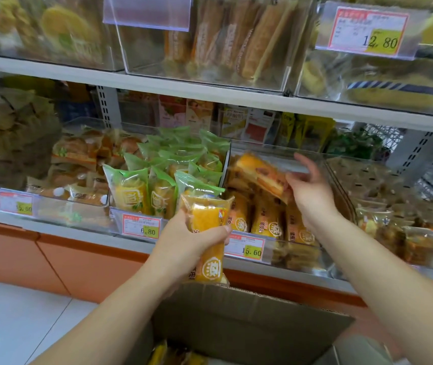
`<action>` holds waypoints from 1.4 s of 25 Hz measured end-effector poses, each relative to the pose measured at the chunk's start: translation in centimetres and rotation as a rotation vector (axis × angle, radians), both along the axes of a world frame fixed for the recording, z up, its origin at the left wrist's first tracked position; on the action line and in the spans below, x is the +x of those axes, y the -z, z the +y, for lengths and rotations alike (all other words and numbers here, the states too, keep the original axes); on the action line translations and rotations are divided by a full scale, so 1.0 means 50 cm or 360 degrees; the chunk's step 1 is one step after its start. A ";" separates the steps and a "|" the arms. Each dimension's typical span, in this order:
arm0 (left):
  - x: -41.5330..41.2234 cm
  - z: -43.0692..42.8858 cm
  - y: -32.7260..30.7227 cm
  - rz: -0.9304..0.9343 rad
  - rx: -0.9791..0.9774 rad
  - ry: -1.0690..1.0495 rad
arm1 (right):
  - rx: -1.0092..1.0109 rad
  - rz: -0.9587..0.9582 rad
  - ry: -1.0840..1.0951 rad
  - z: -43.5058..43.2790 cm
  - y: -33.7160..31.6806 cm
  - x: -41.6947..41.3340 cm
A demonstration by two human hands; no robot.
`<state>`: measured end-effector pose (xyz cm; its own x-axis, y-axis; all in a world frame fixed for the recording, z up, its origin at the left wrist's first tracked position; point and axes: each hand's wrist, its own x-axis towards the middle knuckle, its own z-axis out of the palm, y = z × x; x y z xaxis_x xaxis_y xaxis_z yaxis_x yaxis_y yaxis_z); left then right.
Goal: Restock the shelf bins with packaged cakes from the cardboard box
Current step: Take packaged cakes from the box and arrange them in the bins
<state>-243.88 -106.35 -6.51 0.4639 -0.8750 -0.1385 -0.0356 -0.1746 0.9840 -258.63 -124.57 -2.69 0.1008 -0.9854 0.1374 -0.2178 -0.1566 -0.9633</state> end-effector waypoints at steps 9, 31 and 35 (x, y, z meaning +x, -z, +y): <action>0.012 0.005 0.014 -0.0159 0.0096 0.0094 | -0.0298 0.1248 0.0025 -0.106 0.089 0.073; -0.039 -0.013 -0.010 -0.0805 -0.0195 0.0051 | -0.0615 0.0727 0.0075 -0.043 0.027 -0.052; -0.026 0.002 0.006 -0.1141 -0.0196 0.0138 | -0.0336 0.1688 0.0011 -0.156 0.096 -0.022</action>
<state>-245.21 -106.24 -6.78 0.3321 -0.9024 0.2747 -0.6867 -0.0316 0.7262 -259.74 -132.37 -7.49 0.2628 -0.9530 0.1506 -0.9264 -0.2929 -0.2367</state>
